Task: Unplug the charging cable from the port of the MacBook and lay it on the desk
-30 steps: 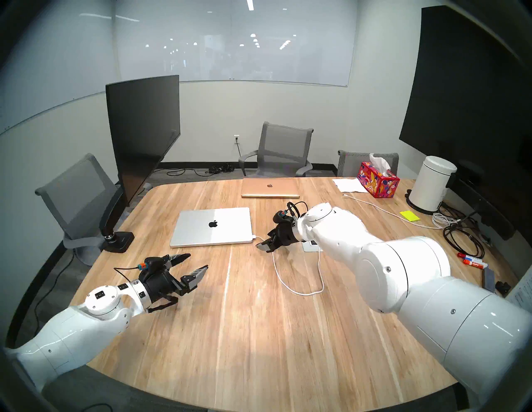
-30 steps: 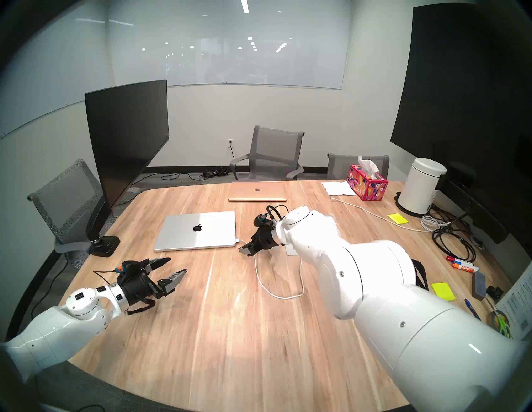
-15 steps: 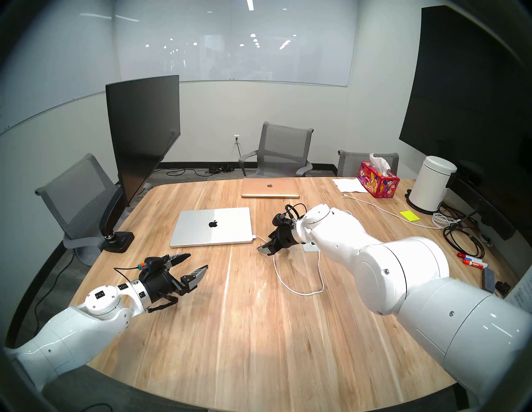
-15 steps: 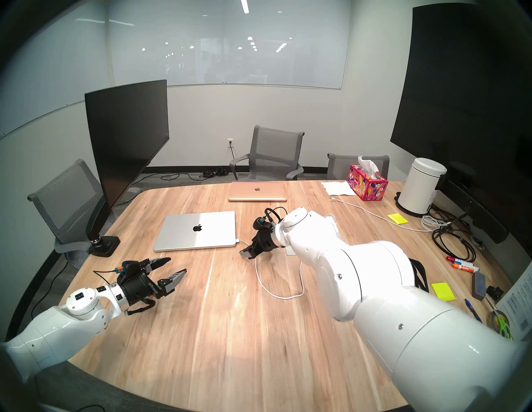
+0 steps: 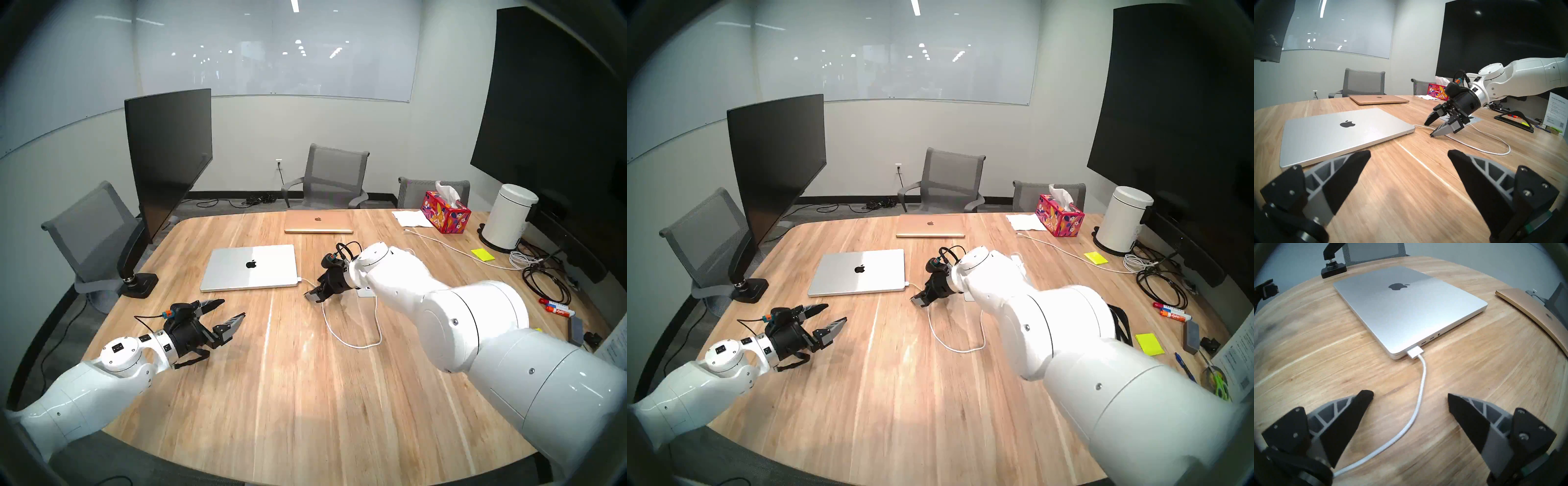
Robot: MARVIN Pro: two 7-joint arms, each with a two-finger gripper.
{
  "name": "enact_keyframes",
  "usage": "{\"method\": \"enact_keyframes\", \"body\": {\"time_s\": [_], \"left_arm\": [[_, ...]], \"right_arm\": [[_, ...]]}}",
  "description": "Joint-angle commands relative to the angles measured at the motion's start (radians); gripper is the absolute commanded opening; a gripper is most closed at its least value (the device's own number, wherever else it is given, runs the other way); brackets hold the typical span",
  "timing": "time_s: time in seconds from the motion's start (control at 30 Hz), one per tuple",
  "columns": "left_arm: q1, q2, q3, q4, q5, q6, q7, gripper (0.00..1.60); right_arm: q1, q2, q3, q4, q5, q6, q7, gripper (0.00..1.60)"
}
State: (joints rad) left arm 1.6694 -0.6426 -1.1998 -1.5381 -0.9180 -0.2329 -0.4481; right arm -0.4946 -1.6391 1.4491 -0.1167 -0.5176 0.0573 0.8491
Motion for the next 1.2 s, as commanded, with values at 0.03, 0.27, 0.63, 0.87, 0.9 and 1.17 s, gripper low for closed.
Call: {"method": "enact_keyframes", "body": {"time_s": [0.03,0.27,0.63,0.87,0.9,1.17], "left_arm": [[-0.004,-0.001,-0.007,-0.008,0.0,-0.011,0.001,1.6],[-0.005,-0.001,-0.007,-0.008,0.0,-0.011,0.001,1.6],[-0.005,0.0,-0.006,-0.008,0.0,-0.011,0.001,1.6],[-0.005,0.0,-0.006,-0.008,0.0,-0.011,0.001,1.6],[-0.005,0.0,-0.006,-0.008,0.0,-0.011,0.002,1.6],[-0.005,0.0,-0.006,-0.008,0.0,-0.011,0.002,1.6]], "right_arm": [[0.016,0.001,0.01,-0.009,0.009,0.001,0.004,1.6],[0.016,0.002,0.02,-0.008,0.008,0.003,0.004,1.29],[0.016,0.004,0.034,-0.007,0.006,0.004,0.01,0.67],[0.016,0.005,0.037,-0.008,0.001,0.005,0.016,0.63],[0.016,0.005,0.038,-0.008,0.001,0.005,0.017,0.63],[0.014,0.007,0.035,-0.008,-0.007,0.002,0.022,0.61]]}}
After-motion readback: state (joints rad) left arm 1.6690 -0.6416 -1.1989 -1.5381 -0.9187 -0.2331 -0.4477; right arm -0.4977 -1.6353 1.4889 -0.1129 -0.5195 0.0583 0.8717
